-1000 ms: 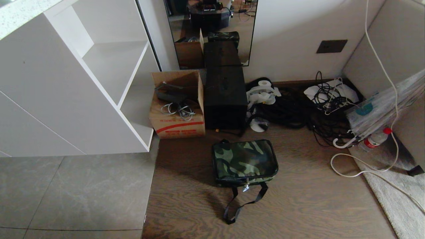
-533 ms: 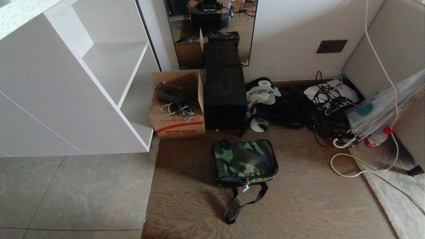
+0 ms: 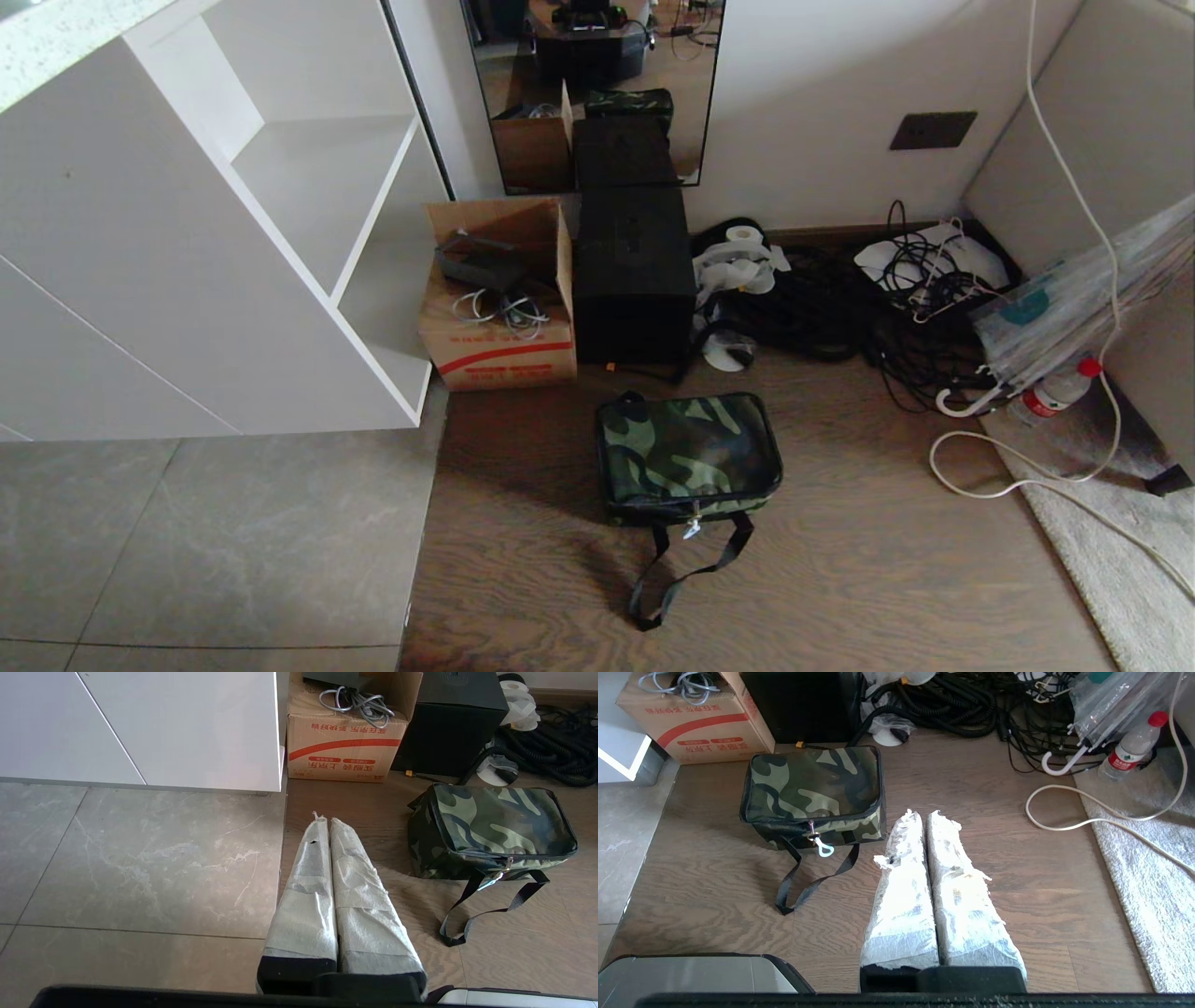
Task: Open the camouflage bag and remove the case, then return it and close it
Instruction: Open the top of the storage box
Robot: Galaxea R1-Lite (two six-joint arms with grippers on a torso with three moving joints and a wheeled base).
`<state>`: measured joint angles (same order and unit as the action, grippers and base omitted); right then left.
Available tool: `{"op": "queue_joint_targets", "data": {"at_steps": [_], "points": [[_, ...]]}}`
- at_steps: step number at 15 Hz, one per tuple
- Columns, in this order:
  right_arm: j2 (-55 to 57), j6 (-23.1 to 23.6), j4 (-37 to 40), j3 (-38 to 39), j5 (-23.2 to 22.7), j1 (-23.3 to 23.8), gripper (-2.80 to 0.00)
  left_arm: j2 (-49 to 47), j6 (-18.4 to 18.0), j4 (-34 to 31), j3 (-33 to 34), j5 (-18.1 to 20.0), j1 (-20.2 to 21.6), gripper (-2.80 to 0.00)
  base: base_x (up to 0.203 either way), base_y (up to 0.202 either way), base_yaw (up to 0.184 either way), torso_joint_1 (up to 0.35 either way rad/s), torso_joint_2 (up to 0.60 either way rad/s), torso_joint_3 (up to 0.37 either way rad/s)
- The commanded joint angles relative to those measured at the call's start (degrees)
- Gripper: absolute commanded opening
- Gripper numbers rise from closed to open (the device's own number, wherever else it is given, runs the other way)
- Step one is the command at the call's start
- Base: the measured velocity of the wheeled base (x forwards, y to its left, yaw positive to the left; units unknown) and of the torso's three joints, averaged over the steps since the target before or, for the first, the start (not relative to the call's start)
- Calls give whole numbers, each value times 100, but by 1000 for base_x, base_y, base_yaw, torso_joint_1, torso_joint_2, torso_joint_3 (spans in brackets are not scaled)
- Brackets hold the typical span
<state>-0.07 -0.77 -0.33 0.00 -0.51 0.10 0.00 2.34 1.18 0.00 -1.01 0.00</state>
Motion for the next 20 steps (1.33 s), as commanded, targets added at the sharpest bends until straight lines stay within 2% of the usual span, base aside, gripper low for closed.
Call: {"op": "queue_joint_targets", "data": {"at_steps": [1,10,20], "points": [[7,6,-2,0,-2,-1,-280,0,3,5,53,-4,0,-280,0,0,0,0,0,0],[7,-2,-2,0,-2,-1,-280,0,21,5,53,-4,0,-280,0,0,0,0,0,-9],[7,-2,-2,0,-2,-1,-280,0,-6,5,53,-4,0,-280,0,0,0,3,1,-184]]}}
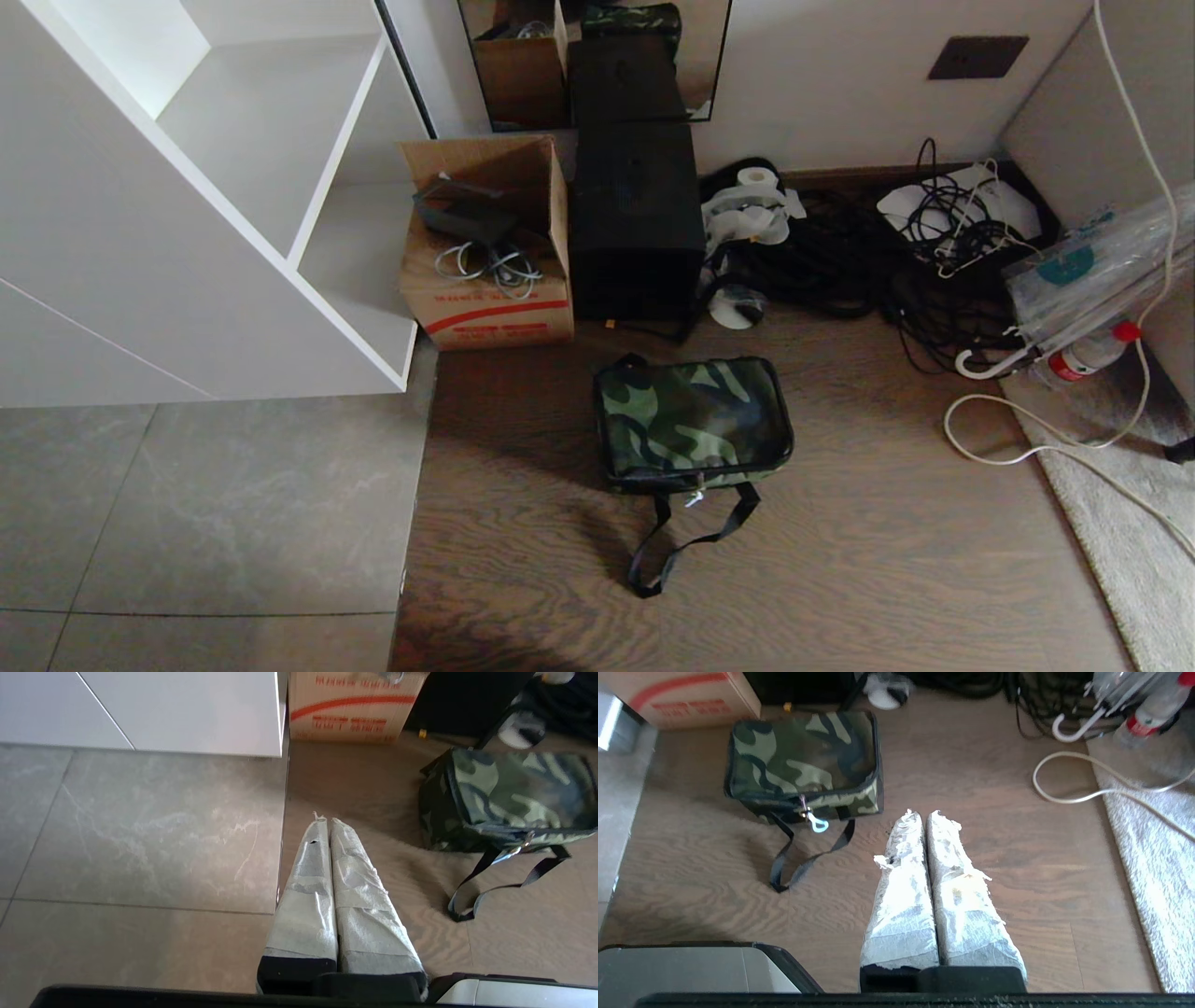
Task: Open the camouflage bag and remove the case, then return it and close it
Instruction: Open the top of the storage box
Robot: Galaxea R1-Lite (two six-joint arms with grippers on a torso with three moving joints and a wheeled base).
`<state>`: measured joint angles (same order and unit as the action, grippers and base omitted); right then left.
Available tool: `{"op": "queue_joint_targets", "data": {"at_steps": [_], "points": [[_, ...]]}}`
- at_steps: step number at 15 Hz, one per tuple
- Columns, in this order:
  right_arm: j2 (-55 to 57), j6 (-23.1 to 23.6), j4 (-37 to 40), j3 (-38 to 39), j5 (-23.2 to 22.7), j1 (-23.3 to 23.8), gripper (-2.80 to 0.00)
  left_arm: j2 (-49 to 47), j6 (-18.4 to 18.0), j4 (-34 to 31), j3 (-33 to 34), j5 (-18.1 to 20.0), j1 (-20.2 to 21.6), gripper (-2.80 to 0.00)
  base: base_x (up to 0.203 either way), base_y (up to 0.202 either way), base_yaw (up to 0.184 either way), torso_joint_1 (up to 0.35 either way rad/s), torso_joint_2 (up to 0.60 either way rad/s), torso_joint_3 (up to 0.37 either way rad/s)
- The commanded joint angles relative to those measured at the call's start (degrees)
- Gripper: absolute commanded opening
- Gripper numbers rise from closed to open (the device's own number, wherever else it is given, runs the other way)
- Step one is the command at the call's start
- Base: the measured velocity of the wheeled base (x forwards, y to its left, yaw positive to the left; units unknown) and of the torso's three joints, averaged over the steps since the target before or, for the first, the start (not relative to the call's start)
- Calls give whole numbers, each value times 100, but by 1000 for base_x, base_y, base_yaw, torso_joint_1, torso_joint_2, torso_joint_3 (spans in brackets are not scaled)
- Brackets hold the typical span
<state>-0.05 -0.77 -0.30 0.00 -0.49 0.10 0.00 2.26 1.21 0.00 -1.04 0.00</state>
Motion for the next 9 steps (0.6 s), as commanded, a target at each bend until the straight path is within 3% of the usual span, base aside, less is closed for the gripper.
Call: {"op": "queue_joint_targets", "data": {"at_steps": [1,9], "points": [[5,-2,-5,0,-4,-1,-280,0,3,2,53,-2,0,-280,0,0,0,1,0,-196],[5,-2,-5,0,-4,-1,-280,0,12,2,53,-2,0,-280,0,0,0,3,1,-196]]}}
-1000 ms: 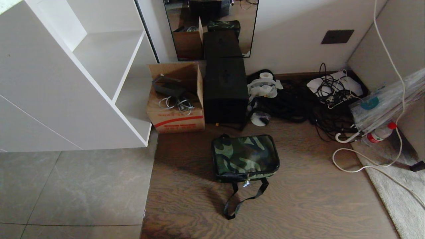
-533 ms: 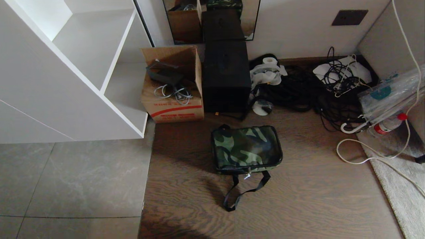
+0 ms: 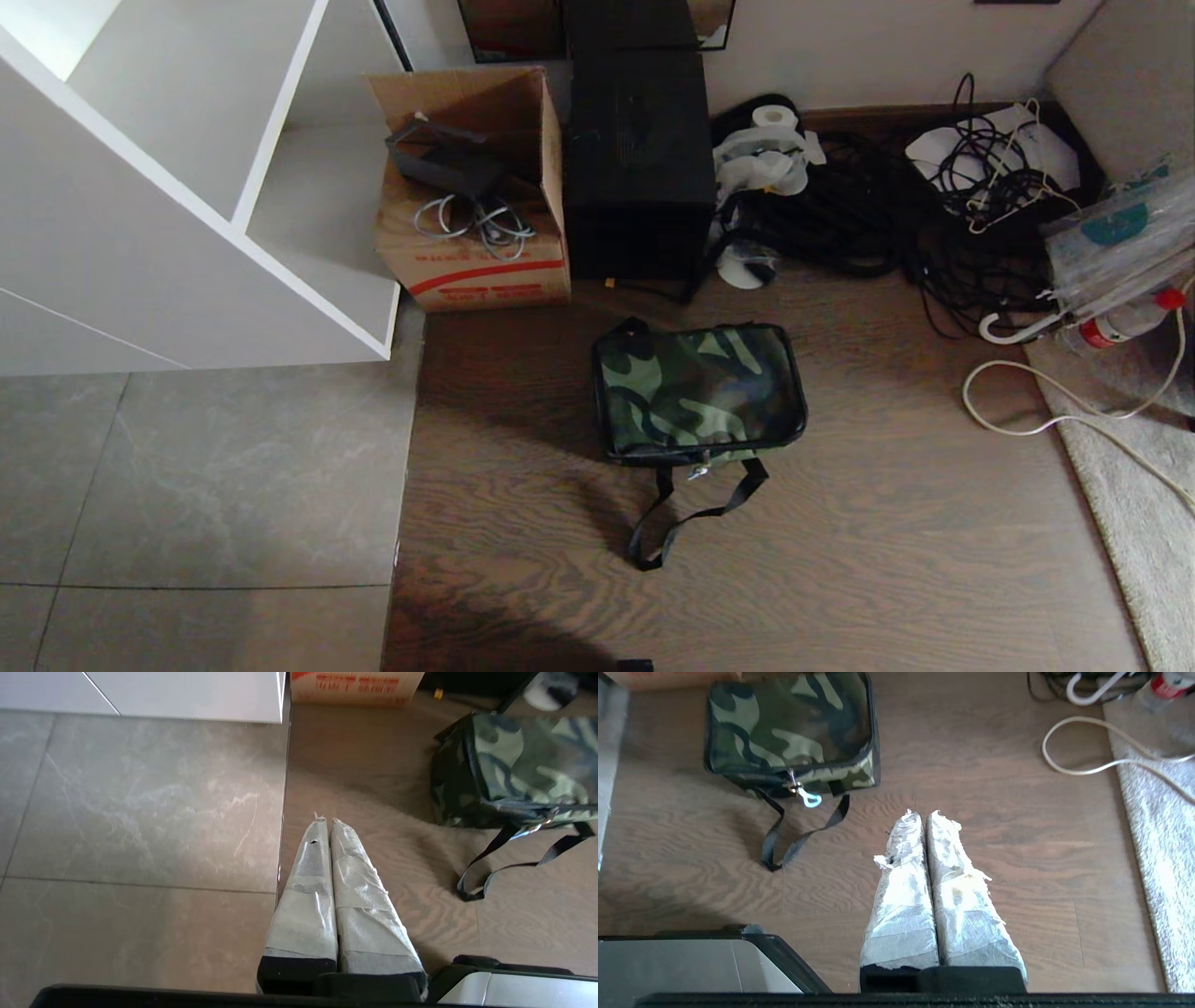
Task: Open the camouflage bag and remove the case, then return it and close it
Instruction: Open the top of the storage box
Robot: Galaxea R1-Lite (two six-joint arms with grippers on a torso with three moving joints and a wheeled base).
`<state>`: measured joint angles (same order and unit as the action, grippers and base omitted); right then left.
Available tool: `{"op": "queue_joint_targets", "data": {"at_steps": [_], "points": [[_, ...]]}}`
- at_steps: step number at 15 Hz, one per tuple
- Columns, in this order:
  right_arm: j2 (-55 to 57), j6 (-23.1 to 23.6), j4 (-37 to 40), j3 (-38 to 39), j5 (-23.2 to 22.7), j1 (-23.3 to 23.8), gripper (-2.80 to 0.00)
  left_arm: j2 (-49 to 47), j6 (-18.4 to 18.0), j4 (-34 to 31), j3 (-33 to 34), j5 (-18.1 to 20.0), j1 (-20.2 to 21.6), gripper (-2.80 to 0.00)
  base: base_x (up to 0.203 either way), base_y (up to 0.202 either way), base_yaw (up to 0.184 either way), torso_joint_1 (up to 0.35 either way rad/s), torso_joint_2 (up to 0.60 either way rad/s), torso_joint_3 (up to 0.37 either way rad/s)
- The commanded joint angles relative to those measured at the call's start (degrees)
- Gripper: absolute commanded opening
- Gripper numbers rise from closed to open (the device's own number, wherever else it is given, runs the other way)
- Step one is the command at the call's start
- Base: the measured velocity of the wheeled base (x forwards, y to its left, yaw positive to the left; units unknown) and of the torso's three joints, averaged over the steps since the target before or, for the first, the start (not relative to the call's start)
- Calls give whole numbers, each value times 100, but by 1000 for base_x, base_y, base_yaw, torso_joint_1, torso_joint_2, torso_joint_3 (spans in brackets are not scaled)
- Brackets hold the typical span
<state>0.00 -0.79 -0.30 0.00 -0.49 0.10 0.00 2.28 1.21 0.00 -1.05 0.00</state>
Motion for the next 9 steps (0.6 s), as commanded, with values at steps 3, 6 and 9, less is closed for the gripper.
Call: {"op": "queue_joint_targets", "data": {"at_steps": [3,6,9], "points": [[0,0,-5,0,-4,-1,-280,0,9,2,53,-1,0,-280,0,0,0,2,4,-197],[0,0,-5,0,-4,-1,-280,0,9,2,53,-1,0,-280,0,0,0,5,3,-201],[0,0,-5,0,-4,-1,-280,0,1,2,53,-1,0,-280,0,0,0,5,0,-197]]}}
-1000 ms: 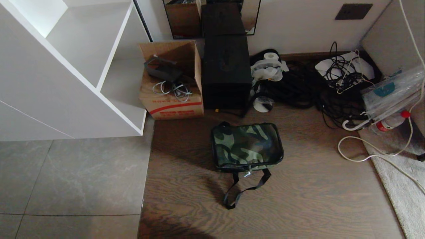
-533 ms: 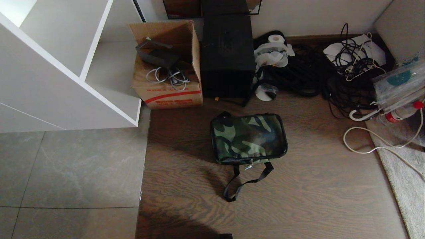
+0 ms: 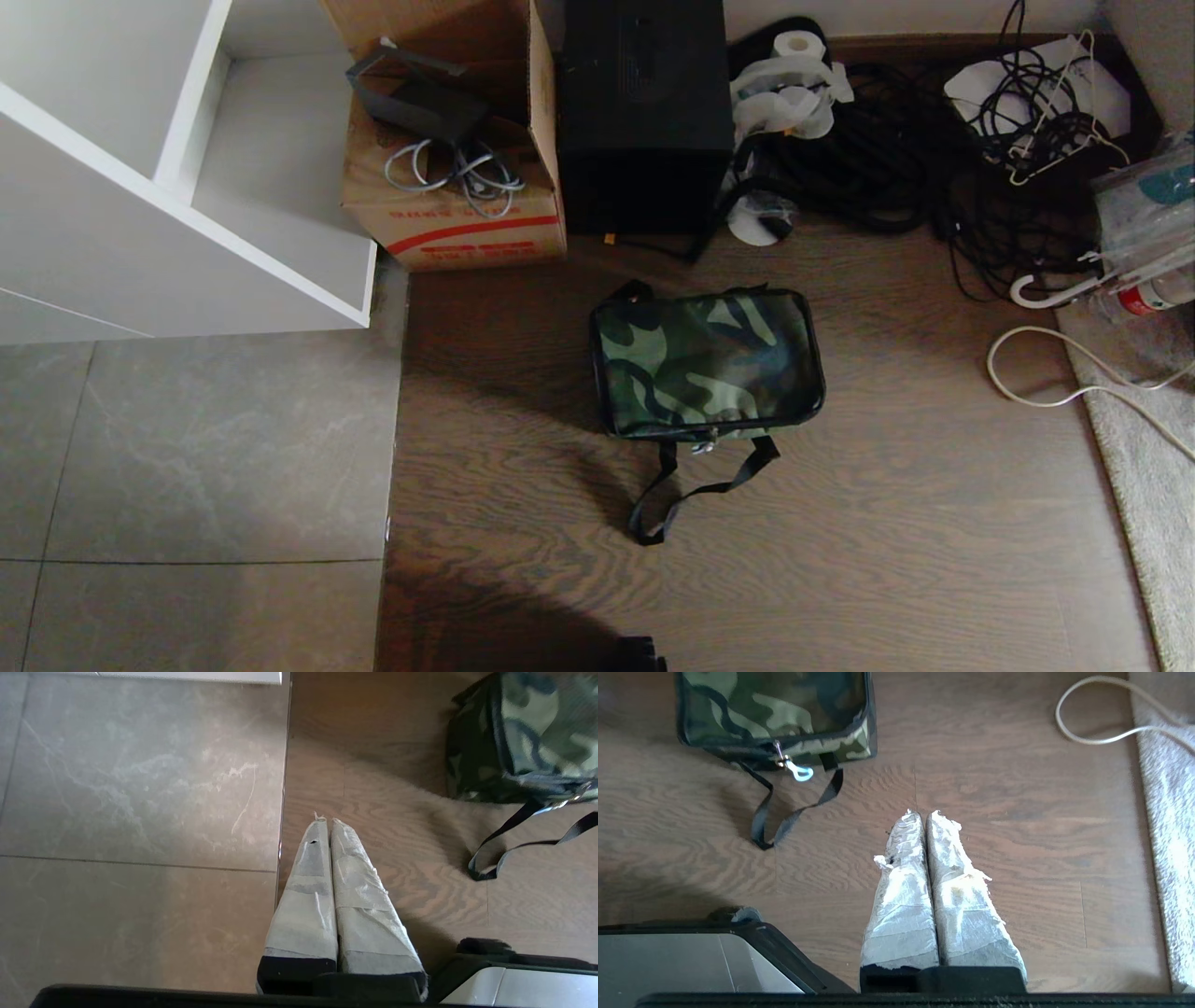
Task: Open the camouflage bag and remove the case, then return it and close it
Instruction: Open the top of the storage box
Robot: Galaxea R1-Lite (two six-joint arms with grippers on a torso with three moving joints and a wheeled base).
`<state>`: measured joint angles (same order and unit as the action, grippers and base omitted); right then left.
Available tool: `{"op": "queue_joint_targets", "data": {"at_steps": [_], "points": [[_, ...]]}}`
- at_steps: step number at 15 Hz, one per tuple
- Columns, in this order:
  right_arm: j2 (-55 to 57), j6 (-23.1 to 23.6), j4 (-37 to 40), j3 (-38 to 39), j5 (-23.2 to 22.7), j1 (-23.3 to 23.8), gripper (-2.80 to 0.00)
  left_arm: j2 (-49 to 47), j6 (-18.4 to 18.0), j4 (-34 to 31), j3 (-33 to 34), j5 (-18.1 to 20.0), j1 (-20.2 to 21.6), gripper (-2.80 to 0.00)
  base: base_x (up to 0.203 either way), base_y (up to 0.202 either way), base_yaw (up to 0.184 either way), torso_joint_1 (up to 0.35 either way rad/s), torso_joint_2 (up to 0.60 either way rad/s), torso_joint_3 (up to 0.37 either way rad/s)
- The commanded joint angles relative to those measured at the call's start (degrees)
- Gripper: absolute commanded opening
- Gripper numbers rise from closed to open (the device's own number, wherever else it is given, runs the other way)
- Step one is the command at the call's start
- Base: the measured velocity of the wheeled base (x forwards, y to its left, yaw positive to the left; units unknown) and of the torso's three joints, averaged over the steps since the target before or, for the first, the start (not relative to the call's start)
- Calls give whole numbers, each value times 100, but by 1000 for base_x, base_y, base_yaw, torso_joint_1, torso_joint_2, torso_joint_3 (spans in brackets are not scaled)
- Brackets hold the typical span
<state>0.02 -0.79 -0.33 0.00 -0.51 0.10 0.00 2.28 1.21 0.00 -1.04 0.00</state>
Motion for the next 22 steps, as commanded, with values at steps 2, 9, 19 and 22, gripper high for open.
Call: {"op": "queue_joint_targets", "data": {"at_steps": [2,9,19,22], "points": [[-2,0,-2,0,-2,-1,-280,0,1,2,53,-2,0,-280,0,0,0,6,0,-149],[-3,170,33,-1,7,-1,-280,-13,7,5,53,-2,0,-280,0,0,0,1,1,-13],[4,106,108,-26,-17,-1,-280,0,1,11,53,-2,0,-280,0,0,0,0,0,0],[-1,95,138,-35,-10,-1,-280,5,1,6,53,-2,0,-280,0,0,0,0,0,0]]}}
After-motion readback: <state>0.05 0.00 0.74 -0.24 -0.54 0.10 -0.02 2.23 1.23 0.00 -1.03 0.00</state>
